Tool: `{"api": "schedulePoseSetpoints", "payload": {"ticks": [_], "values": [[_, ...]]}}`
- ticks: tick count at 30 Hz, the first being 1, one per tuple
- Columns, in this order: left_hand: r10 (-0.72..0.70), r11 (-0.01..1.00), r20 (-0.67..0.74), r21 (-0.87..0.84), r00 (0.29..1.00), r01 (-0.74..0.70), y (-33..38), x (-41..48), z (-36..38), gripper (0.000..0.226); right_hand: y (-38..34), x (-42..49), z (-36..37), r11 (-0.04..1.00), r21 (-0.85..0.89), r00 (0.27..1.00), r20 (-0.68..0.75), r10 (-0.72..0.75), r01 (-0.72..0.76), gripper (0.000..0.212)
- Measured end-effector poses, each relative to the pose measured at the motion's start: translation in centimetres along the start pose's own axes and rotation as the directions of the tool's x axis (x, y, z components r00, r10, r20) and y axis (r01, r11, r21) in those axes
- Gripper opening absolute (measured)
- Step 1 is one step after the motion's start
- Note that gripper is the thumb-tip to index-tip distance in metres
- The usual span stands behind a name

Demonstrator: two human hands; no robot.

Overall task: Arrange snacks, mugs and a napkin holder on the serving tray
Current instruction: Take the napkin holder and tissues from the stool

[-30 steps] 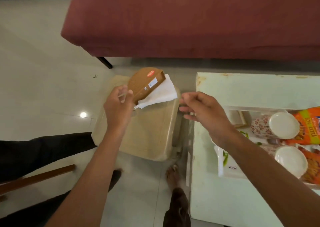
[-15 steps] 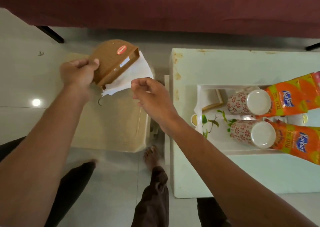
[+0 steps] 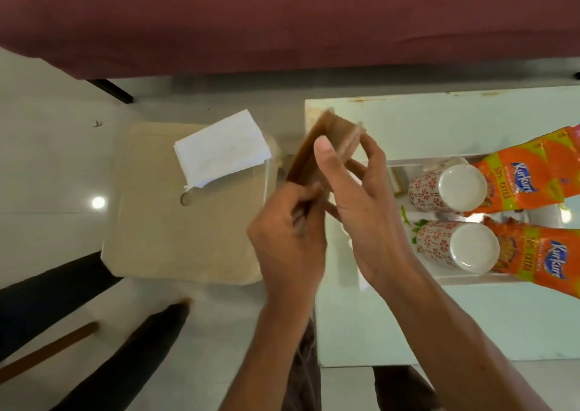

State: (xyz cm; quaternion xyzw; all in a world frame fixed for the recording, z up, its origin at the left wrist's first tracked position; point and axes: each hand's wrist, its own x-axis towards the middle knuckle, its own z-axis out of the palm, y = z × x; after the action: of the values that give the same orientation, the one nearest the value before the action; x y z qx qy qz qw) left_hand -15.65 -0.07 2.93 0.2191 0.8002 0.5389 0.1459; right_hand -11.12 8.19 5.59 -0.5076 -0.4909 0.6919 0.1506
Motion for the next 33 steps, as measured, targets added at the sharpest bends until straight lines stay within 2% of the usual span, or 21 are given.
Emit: {"api": "schedulePoseSetpoints", "payload": {"ticks": [5,8,10,12,13,14,15,16,17,19,20,21,25,28,33], "values": [[0.063,0.990,0.214,0.112,0.975,-0.089,0.8,-5.5,2.9,0.017,2.1,-0.9,-5.2,0.998,-0.055,0.996,-0.085,0.025,-0.030,0.080],[0.095,0.974,0.378,0.157,0.921,-0.164,1.7,-6.7,3.6,0.021,3.1,-1.0,-7.8,0.993,-0.105,0.994,-0.101,0.050,-0.061,0.087],[0.150,0.946,0.463,0.188,0.873,-0.263,2.1,-7.3,3.8,0.026,3.7,-1.2,-9.2,0.996,-0.048,0.995,-0.067,0.077,-0.080,0.078],[0.254,0.907,0.440,0.202,0.861,-0.370,2.2,-7.7,3.6,0.027,4.2,-1.6,-10.1,0.998,0.011,0.997,-0.038,0.060,-0.060,0.073],[0.298,0.903,0.366,0.191,0.882,-0.385,2.2,-7.8,3.5,0.024,4.4,-1.7,-10.6,0.999,0.017,0.998,-0.037,0.041,-0.040,0.074],[0.291,0.926,0.259,0.167,0.921,-0.340,2.2,-7.9,3.6,0.020,4.5,-1.7,-11.0,1.000,0.006,0.999,-0.041,0.026,-0.026,0.076],[0.209,0.965,0.151,0.128,0.966,-0.229,2.3,-7.8,3.7,0.020,4.7,-1.8,-11.4,1.000,-0.014,0.999,-0.048,0.021,-0.022,0.077],[0.050,0.996,0.099,0.063,0.994,-0.056,2.4,-7.7,4.0,0.024,4.9,-1.9,-11.7,0.999,-0.038,0.998,-0.052,0.026,-0.028,0.077],[-0.154,0.987,0.145,-0.023,0.977,0.159,2.6,-7.5,4.4,0.030,5.3,-1.9,-12.1,0.997,-0.060,0.998,-0.048,0.035,-0.037,0.077],[-0.463,0.824,0.364,-0.159,0.808,0.544,2.5,-7.1,5.6,0.041,5.9,-1.8,-12.8,0.994,-0.097,0.998,-0.029,0.055,-0.058,0.076],[-0.529,0.739,0.427,-0.191,0.733,0.646,2.4,-6.9,6.2,0.044,6.2,-1.8,-13.0,0.992,-0.109,0.998,-0.015,0.064,-0.066,0.075],[-0.551,0.701,0.451,-0.207,0.702,0.683,2.0,-6.9,6.7,0.043,6.4,-1.7,-13.1,0.990,-0.120,0.997,0.009,0.072,-0.071,0.073],[-0.596,0.664,0.460,-0.177,0.657,0.727,0.4,-7.0,8.4,0.055,6.9,-1.6,-13.5,0.985,-0.128,0.986,0.103,0.132,-0.118,0.050],[-0.617,0.627,0.462,-0.201,0.638,0.752,-0.3,-6.9,8.9,0.055,7.4,-1.2,-13.6,0.979,-0.047,0.975,0.097,0.201,-0.197,0.060],[-0.635,0.622,0.425,-0.215,0.645,0.753,-1.2,-6.6,9.8,0.059,7.2,-0.5,-13.4,0.974,0.005,0.968,0.108,0.226,-0.228,0.061]]}}
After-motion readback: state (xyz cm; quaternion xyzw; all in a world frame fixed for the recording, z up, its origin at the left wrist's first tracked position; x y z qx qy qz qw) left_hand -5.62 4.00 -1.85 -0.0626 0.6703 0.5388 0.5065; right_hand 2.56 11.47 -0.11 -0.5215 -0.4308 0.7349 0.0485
